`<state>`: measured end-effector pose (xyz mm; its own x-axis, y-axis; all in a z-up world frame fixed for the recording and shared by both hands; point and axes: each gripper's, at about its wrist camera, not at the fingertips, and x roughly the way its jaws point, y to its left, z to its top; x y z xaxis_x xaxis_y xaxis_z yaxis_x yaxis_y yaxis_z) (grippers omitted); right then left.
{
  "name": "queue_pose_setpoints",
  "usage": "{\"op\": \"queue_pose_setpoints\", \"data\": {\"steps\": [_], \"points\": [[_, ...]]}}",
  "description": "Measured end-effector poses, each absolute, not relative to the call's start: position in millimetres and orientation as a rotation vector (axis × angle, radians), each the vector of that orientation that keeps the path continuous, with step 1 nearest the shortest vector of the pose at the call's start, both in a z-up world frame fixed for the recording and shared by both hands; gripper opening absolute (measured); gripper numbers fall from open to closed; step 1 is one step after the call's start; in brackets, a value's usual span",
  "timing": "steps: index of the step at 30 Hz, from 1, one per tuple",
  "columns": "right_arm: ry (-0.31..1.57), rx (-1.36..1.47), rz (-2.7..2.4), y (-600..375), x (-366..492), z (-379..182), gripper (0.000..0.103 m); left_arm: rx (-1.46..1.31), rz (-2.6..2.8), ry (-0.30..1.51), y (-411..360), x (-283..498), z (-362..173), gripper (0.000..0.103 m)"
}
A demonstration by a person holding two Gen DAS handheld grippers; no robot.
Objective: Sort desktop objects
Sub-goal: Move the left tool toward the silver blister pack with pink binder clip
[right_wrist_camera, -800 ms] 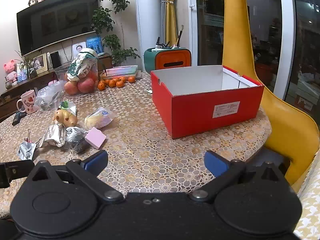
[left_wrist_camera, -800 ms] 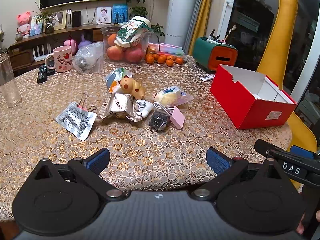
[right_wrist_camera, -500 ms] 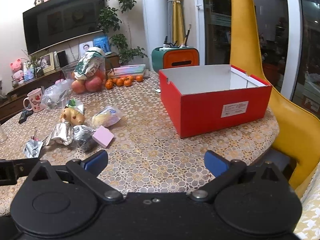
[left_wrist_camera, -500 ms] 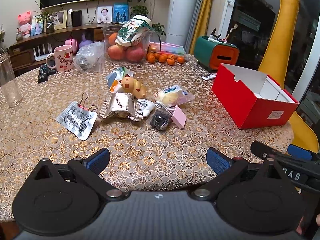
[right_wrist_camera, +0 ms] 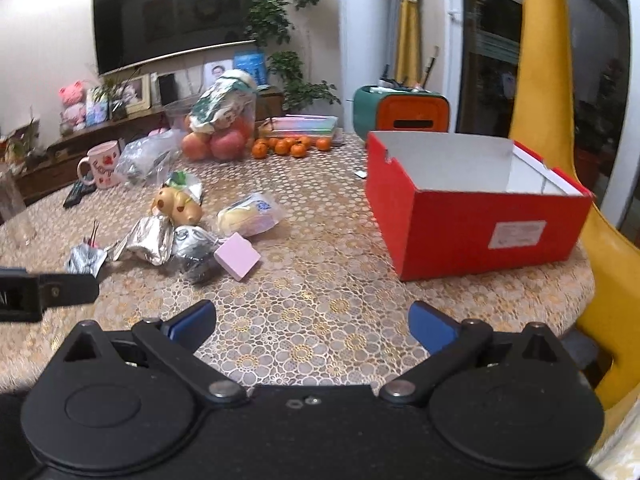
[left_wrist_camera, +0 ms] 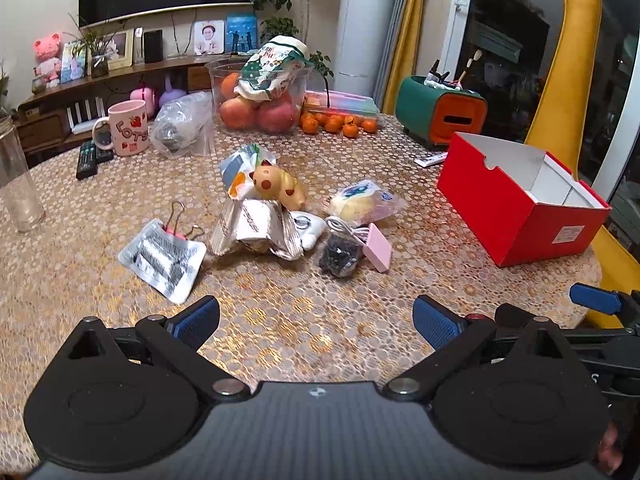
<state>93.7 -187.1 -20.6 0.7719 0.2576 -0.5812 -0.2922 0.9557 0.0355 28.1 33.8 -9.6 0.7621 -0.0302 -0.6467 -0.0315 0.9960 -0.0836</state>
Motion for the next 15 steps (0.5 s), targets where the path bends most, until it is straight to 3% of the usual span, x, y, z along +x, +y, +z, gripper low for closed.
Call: {"op": "queue_pose_setpoints", "data": {"steps": [15], "points": [[0.616,-0.153,0.392,-152,141,-39,0.102,-0.037,0.069,0.665,80,75,-32,0.103]]}}
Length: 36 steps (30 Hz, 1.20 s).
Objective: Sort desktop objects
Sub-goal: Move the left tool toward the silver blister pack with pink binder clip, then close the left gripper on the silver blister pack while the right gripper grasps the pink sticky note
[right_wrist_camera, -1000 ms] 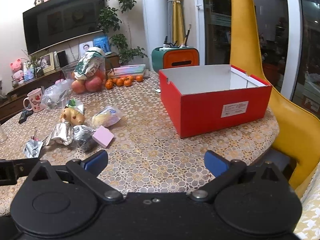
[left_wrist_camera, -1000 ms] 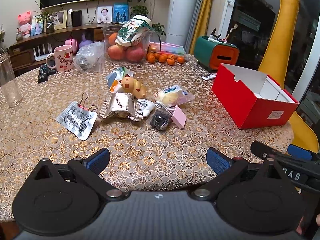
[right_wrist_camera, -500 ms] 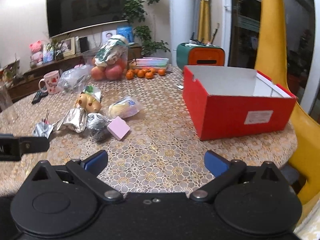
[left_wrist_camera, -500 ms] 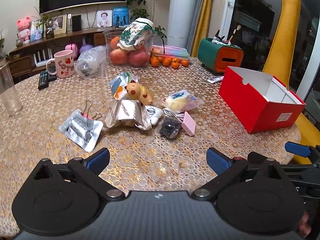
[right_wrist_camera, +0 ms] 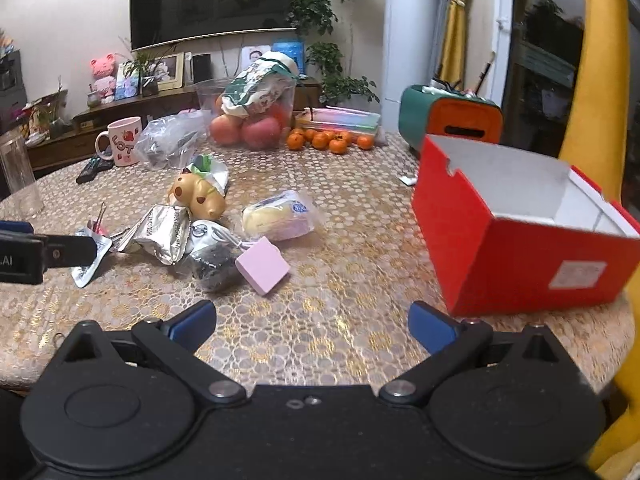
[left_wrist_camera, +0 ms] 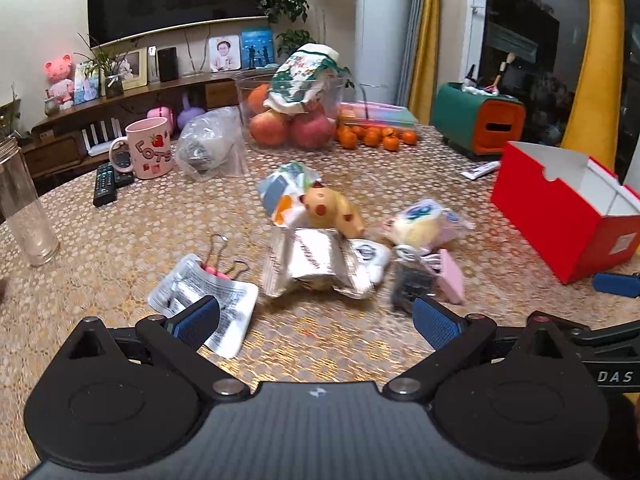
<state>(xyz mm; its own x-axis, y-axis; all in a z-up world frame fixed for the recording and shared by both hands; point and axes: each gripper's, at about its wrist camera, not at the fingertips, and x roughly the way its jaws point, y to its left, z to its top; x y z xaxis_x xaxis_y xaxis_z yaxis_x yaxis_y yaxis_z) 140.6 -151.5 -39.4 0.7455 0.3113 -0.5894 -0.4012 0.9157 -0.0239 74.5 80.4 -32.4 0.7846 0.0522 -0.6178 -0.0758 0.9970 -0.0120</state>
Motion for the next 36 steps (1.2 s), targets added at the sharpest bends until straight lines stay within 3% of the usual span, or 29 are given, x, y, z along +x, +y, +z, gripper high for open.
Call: {"op": "queue_pose_setpoints", "data": {"steps": [19,36], "points": [[0.667,-0.263,0.48,-112,204,-75,0.097,-0.015,0.154,0.733,141,120,-84,0.103],[0.67,-0.305,0.505,-97,224,-87,0.087,-0.076,0.191,0.828,165,142,-90,0.103]]}}
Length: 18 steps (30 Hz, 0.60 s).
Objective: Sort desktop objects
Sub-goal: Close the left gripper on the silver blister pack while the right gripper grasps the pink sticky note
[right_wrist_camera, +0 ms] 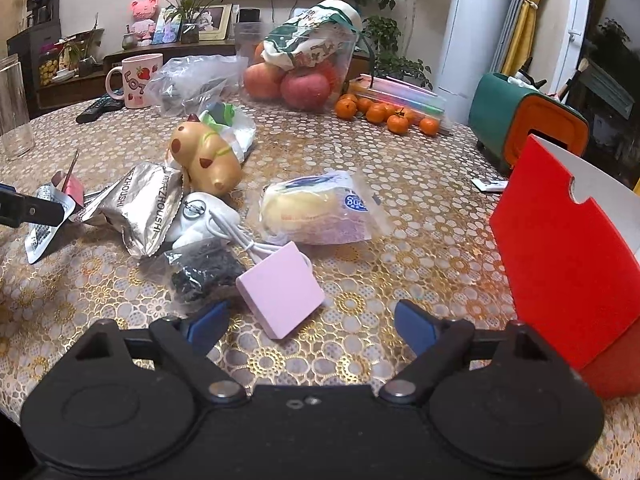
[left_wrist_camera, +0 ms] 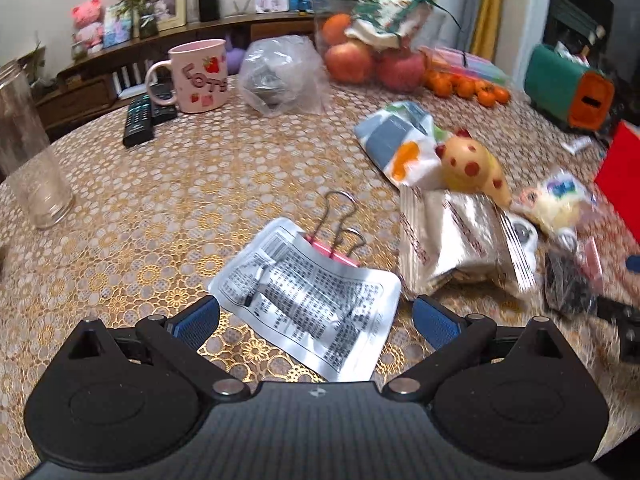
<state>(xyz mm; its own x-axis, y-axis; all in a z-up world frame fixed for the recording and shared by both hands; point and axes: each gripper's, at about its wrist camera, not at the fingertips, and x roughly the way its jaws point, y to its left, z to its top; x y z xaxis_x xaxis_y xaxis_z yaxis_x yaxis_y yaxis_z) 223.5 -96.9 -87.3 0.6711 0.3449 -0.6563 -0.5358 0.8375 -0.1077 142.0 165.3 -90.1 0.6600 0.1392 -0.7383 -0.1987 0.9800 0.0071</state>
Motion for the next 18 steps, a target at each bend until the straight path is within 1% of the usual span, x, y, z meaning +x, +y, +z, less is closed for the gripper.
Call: {"op": "queue_pose_setpoints", "data": {"steps": [5,11,13,18], "points": [[0.67,-0.314,0.507,-95,228,-90,0.082,-0.042,0.169,0.842,157,139,-95,0.103],[0.669,-0.309,0.518,-96,230,-90,0.08,0.019,0.115,0.757,125,125,-79,0.103],[0.67,-0.309,0.522,-96,230,-91,0.077,0.032,0.081,0.734,111,122,-75,0.103],[0.671,-0.315,0.533,-96,231,-92,0.075,0.073,0.079,0.728,96,125,-78,0.103]]}}
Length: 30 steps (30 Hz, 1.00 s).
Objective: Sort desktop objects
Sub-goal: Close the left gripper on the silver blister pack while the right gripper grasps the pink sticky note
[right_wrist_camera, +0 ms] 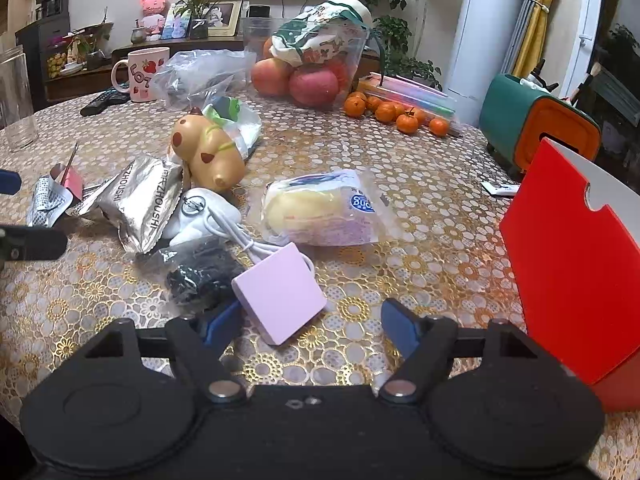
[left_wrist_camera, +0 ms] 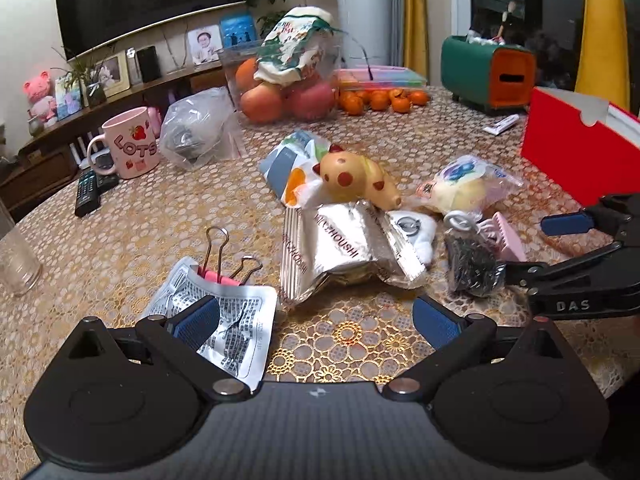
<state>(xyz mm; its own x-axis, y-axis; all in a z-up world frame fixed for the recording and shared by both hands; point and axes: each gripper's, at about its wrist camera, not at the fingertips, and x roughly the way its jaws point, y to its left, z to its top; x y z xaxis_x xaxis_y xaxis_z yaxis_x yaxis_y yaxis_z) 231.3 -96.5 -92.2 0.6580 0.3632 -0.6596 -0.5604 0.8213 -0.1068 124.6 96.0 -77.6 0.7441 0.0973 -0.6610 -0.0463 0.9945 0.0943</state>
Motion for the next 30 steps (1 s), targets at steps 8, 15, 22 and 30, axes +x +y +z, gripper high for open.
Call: {"op": "queue_pose_setpoints", "data": {"steps": [8,15,22,30], "points": [[0.677,-0.309,0.543,-98,234,-93,0.073,0.07,0.226,0.761,128,135,-94,0.103],[0.672,-0.311,0.552,-94,235,-94,0.073,0.063,0.249,0.784,140,138,-108,0.103],[0.669,-0.308,0.574,-91,239,-94,0.073,0.003,0.212,0.784,153,144,-110,0.103],[0.685,-0.275,0.618,-93,241,-94,0.06,-0.077,0.207,0.788,162,142,-110,0.088]]}}
